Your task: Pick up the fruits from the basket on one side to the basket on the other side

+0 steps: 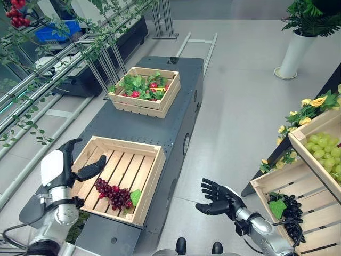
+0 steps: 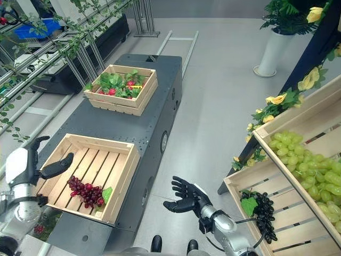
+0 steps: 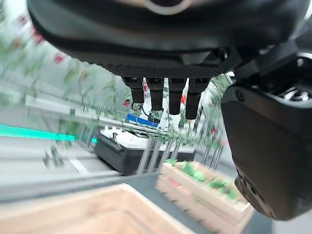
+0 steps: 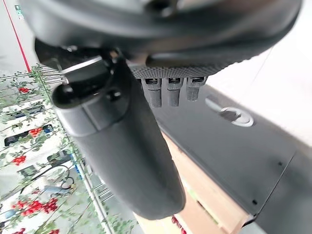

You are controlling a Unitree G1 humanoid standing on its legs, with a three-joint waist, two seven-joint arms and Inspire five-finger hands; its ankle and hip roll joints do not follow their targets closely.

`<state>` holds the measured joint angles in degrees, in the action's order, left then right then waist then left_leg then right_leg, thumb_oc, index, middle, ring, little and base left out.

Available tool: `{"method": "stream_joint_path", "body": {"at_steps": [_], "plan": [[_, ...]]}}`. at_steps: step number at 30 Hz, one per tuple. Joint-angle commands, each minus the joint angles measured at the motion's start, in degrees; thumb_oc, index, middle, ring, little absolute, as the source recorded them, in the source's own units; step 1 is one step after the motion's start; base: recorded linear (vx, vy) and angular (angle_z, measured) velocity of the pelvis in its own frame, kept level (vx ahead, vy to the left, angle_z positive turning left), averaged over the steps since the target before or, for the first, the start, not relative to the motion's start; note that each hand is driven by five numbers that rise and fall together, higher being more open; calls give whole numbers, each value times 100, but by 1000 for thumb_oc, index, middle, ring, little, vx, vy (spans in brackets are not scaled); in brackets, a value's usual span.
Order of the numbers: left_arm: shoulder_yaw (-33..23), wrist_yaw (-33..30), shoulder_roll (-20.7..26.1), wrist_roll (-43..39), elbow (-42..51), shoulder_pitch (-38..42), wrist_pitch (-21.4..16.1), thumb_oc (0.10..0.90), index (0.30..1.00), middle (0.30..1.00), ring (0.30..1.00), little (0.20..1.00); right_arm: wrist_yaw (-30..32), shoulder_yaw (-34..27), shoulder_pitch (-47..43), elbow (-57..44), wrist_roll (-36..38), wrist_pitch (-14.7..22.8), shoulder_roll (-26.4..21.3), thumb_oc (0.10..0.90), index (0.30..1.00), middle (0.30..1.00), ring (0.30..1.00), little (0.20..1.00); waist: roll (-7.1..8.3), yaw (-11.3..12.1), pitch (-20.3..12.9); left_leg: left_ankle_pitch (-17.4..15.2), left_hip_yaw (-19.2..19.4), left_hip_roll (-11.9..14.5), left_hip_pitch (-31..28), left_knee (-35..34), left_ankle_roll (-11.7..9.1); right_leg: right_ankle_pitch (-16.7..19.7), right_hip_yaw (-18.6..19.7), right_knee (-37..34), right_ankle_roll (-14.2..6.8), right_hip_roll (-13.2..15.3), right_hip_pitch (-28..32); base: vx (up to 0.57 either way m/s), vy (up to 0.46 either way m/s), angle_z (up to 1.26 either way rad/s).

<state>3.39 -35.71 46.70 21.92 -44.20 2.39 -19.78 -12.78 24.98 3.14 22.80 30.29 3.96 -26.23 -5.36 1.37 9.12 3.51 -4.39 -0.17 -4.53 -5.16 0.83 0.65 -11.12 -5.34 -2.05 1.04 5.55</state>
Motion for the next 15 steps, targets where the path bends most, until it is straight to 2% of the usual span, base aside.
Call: {"method": "stream_joint_path", "body": {"at_steps": [1,4,7,10,12,13,15], "plan": [[61,-275,741,714,-156,665,468,800,900,900,900,900,-191,-33,-210,-442,489,303,170,800,900,900,900,900,121,-61,-120,-447,111,-411,71,16,-91,-187,163,41,-79,125,17,64,98,-1],[156,-281,881,931,-182,604,680,800,900,900,900,900,-202,-47,-212,-437,509,310,137,800,900,900,900,900,96,-48,-27,-420,113,-413,115,16,-79,-208,138,127,-79,131,-62,44,82,-1],[240,-533,1066,1125,-294,645,869,800,900,900,900,900,-135,-11,-281,-514,697,330,74,800,900,900,900,900,84,-28,202,-362,167,-395,230,44,-46,-277,153,378,-41,144,-314,-11,95,-4],[398,-711,1078,1191,-403,812,1007,800,900,900,900,900,-99,0,-438,-478,678,475,0,800,900,900,900,900,105,-32,510,-429,240,-394,542,449,-29,-397,122,827,24,186,-656,-160,94,-8],[590,-719,1135,1279,-494,1026,1108,800,900,900,900,900,-75,21,-600,-431,672,564,-70,800,900,900,900,900,131,-39,790,-519,258,-414,824,885,-15,-593,89,1382,90,202,-983,-185,88,-10],[744,-772,1197,1336,-569,1226,1148,800,900,900,900,900,-96,9,-707,-419,644,604,-140,800,900,900,900,900,162,-47,1045,-618,246,-451,1070,1312,-15,-750,62,1864,123,232,-1233,-151,56,-3],[814,-759,1264,1452,-609,1369,1149,800,900,900,900,900,-60,17,-816,-403,675,598,-204,800,900,900,900,900,198,-36,1246,-743,320,-473,1344,1777,-3,-906,-9,2310,178,283,-1478,-151,70,6]]}}
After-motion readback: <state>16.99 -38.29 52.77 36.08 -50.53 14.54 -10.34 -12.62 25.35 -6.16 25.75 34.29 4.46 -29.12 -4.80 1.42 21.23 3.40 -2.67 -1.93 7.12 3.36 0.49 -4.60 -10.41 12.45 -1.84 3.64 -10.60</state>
